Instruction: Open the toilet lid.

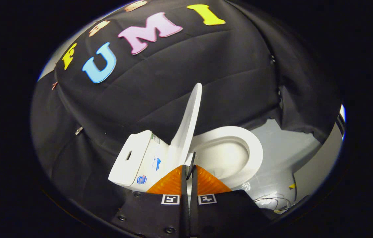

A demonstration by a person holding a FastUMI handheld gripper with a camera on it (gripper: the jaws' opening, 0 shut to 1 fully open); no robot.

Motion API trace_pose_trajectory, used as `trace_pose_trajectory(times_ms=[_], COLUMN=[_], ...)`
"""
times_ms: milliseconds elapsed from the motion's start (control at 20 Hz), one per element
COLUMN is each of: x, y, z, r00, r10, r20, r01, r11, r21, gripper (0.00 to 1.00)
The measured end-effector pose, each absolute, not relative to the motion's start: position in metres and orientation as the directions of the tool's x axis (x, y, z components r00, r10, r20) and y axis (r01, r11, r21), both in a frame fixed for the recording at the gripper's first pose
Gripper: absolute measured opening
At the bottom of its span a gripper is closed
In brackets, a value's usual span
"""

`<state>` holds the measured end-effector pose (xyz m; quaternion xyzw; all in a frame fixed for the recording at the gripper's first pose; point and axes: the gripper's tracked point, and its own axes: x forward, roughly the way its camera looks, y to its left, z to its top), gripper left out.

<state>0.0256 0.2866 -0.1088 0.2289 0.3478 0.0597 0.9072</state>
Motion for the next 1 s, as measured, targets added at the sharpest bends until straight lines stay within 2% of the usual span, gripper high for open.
trace_pose_trajectory(times_ms=[500, 1000], x=[0.030, 0.041], y=[0.371, 0.491], z=[-0.052, -0.029], r00=[0.806, 0.763], r10=[0.296, 0.470], r20=[-0.512, -0.445], r01=[-0.230, -0.458], r11=[0.955, 0.878], r21=[0.190, 0.140], gripper=[0.06, 0.06])
